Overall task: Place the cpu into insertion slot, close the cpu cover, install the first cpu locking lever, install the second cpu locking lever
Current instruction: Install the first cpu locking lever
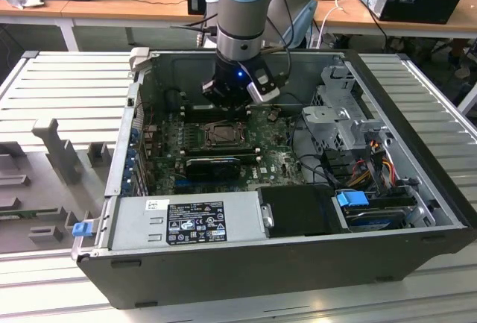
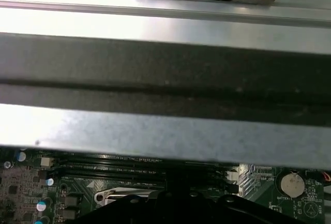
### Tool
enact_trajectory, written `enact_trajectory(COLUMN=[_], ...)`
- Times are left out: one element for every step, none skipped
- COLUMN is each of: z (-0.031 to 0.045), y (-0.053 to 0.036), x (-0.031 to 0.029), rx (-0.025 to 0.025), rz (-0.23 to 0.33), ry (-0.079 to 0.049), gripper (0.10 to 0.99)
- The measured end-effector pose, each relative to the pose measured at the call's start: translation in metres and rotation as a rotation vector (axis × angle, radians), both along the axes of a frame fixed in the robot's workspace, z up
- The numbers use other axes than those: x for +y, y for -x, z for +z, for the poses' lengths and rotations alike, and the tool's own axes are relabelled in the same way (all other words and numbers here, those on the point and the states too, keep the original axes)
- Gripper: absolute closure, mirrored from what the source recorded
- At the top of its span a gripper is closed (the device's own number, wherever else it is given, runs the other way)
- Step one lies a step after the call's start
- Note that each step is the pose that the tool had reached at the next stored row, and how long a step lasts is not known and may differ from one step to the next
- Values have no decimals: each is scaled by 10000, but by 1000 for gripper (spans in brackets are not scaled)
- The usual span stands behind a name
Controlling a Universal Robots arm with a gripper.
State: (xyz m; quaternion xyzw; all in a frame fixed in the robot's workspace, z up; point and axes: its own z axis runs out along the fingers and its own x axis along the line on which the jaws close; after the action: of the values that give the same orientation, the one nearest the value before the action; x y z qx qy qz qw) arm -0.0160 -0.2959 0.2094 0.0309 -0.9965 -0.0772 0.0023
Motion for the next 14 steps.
enact_trajectory(z=[-9, -21, -30, -37, -48, -54, -59, -60, -62, -63, -64, -64, -66, -68], y=[-2, -3, -3, -3, -4, -4, -4, -5, -5, -5, -5, -5, -5, -5], x=[0, 0, 0, 0, 0, 0, 0, 0, 0, 0, 0, -1, -1, -2], rx=[0, 0, 0, 0, 0, 0, 2, 2, 2, 0, 0, 0, 0, 0], rz=[-2, -3, -3, -2, -2, -1, -2, 0, 0, -1, -1, 0, -1, -2], ry=[0, 1, 1, 1, 1, 0, 8, 27, 47, 75, 103, 116, 132, 138], gripper=[980, 980, 980, 980, 980, 980, 980, 980, 980, 980, 980, 980, 980, 980])
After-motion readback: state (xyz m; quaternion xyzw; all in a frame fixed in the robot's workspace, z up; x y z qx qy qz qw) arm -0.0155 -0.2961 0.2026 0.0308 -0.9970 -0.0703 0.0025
